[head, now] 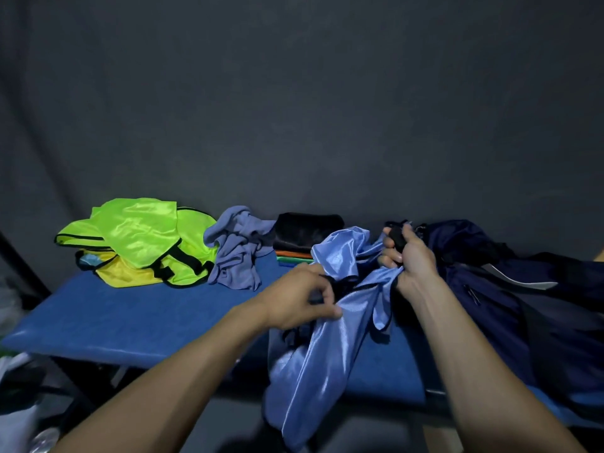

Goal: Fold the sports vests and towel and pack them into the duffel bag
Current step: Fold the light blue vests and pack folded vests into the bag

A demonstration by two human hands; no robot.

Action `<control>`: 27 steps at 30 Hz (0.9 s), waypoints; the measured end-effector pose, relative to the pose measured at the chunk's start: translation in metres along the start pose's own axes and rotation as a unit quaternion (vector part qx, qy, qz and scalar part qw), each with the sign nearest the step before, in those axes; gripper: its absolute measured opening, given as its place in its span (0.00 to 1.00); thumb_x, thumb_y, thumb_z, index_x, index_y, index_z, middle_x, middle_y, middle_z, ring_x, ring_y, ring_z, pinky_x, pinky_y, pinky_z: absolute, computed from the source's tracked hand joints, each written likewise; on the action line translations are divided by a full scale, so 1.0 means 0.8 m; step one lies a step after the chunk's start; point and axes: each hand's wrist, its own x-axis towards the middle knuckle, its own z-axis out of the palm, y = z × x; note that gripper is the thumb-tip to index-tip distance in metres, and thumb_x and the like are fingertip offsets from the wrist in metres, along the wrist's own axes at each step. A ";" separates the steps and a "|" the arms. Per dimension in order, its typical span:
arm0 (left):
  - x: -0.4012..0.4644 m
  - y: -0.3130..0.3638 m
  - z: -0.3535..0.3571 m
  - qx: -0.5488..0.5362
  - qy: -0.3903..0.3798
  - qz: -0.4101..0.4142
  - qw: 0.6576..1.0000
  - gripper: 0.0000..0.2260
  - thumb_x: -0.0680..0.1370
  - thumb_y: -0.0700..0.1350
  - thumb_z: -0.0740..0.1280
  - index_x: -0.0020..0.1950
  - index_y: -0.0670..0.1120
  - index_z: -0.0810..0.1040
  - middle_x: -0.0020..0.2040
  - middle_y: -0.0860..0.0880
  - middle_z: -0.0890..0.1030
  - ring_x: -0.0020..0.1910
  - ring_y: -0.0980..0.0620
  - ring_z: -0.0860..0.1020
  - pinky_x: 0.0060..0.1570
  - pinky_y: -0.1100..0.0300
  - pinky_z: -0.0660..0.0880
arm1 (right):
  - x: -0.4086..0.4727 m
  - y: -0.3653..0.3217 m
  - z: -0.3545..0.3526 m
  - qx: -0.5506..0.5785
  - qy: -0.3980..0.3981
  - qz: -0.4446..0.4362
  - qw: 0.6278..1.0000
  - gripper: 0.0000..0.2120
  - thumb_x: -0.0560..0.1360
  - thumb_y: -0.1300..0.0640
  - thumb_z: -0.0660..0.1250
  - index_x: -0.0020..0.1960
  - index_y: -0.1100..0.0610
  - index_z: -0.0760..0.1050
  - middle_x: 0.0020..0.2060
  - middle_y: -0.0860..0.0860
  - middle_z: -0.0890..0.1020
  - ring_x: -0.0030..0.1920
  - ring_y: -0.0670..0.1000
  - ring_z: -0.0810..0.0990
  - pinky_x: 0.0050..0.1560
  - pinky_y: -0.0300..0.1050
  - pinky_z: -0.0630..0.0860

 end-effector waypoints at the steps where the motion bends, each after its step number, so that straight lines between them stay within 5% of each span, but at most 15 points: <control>1: -0.004 0.002 -0.011 -0.045 0.022 -0.008 0.999 0.10 0.76 0.54 0.75 0.41 0.49 0.82 0.44 0.55 0.76 0.45 0.57 0.74 0.48 0.61 0.72 | 0.000 -0.004 -0.006 -0.050 0.003 -0.005 0.999 0.21 0.86 0.48 0.55 0.44 0.61 0.74 0.29 0.51 0.68 0.18 0.43 0.58 0.17 0.35 0.55; 4: -0.016 0.009 -0.040 -0.141 0.055 -0.031 0.988 0.09 0.77 0.50 0.75 0.43 0.46 0.83 0.40 0.57 0.75 0.33 0.60 0.71 0.38 0.67 0.67 | -0.015 -0.012 -0.014 -0.276 -0.017 0.016 0.961 0.19 0.82 0.44 0.63 0.44 0.59 0.77 0.29 0.53 0.74 0.22 0.46 0.66 0.22 0.37 0.64; 6: -0.022 0.010 -0.051 -0.181 0.057 -0.038 0.981 0.10 0.79 0.49 0.72 0.45 0.43 0.82 0.39 0.57 0.77 0.32 0.62 0.69 0.37 0.67 0.66 | -0.031 -0.017 -0.011 -0.435 -0.030 0.041 0.899 0.25 0.75 0.37 0.70 0.51 0.60 0.81 0.38 0.54 0.82 0.35 0.52 0.80 0.39 0.43 0.77; 8: -0.025 0.010 -0.056 -0.216 0.080 -0.052 0.972 0.11 0.80 0.49 0.70 0.45 0.42 0.81 0.37 0.59 0.77 0.34 0.64 0.71 0.39 0.70 0.67 | -0.048 -0.020 -0.008 -0.659 -0.023 0.024 0.752 0.31 0.71 0.30 0.70 0.54 0.58 0.78 0.51 0.55 0.82 0.52 0.57 0.83 0.51 0.46 0.77; 10: -0.027 0.010 -0.059 -0.229 0.100 -0.059 0.967 0.11 0.80 0.49 0.70 0.45 0.42 0.80 0.37 0.59 0.77 0.34 0.65 0.71 0.41 0.71 0.67 | -0.066 -0.020 0.001 -0.803 0.030 -0.107 0.585 0.29 0.72 0.29 0.67 0.51 0.55 0.75 0.56 0.56 0.81 0.58 0.60 0.81 0.51 0.49 0.76; 11: -0.027 0.011 -0.060 -0.227 0.103 -0.057 0.967 0.12 0.80 0.50 0.70 0.45 0.41 0.81 0.37 0.58 0.78 0.35 0.64 0.71 0.41 0.70 0.67 | -0.073 -0.017 0.008 -0.794 0.020 -0.197 0.575 0.27 0.73 0.29 0.66 0.49 0.53 0.75 0.54 0.53 0.82 0.56 0.58 0.81 0.51 0.50 0.76; 12: -0.028 0.014 -0.061 -0.226 0.104 -0.051 0.967 0.12 0.79 0.51 0.71 0.45 0.41 0.81 0.38 0.57 0.78 0.35 0.64 0.71 0.41 0.70 0.67 | -0.080 -0.014 0.017 -0.743 -0.036 -0.251 0.620 0.25 0.74 0.29 0.65 0.48 0.52 0.76 0.49 0.49 0.83 0.53 0.54 0.82 0.50 0.49 0.76; 14: -0.028 0.019 -0.061 -0.228 0.106 -0.038 0.967 0.11 0.79 0.49 0.71 0.44 0.42 0.81 0.37 0.59 0.79 0.35 0.64 0.72 0.41 0.70 0.67 | -0.096 -0.005 0.035 -0.602 -0.225 -0.201 0.739 0.27 0.75 0.28 0.62 0.48 0.52 0.80 0.42 0.49 0.82 0.44 0.45 0.80 0.49 0.47 0.74; 17: -0.027 0.019 -0.059 -0.218 0.112 -0.029 0.969 0.08 0.79 0.44 0.72 0.45 0.39 0.81 0.36 0.58 0.80 0.35 0.65 0.73 0.41 0.71 0.68 | -0.107 0.007 0.042 -0.531 -0.355 -0.128 0.758 0.30 0.75 0.28 0.64 0.44 0.56 0.81 0.32 0.52 0.70 0.36 0.48 0.68 0.40 0.48 0.64; 21: -0.033 0.014 -0.066 -0.236 0.153 -0.028 0.959 0.05 0.80 0.43 0.71 0.50 0.42 0.83 0.46 0.55 0.84 0.48 0.61 0.79 0.51 0.70 0.71 | -0.101 -0.005 0.034 -0.475 -0.358 -0.195 0.780 0.22 0.80 0.49 0.70 0.42 0.69 0.74 0.33 0.51 0.68 0.36 0.47 0.66 0.38 0.47 0.61; 24: -0.039 0.012 -0.088 -0.324 0.230 -0.014 0.918 0.07 0.78 0.43 0.73 0.55 0.49 0.83 0.55 0.53 0.83 0.59 0.55 0.78 0.63 0.61 0.72 | -0.089 -0.010 0.026 -0.481 -0.291 -0.252 0.788 0.08 0.79 0.55 0.72 0.45 0.60 0.82 0.36 0.43 0.80 0.39 0.42 0.76 0.44 0.43 0.70; 27: -0.041 0.012 -0.104 -0.439 0.269 0.005 0.857 0.17 0.73 0.41 0.77 0.60 0.49 0.81 0.57 0.50 0.82 0.56 0.51 0.77 0.62 0.52 0.73 | -0.084 -0.016 0.020 -0.496 -0.221 -0.273 0.794 0.03 0.78 0.59 0.73 0.47 0.52 0.84 0.42 0.43 0.86 0.45 0.44 0.83 0.50 0.42 0.76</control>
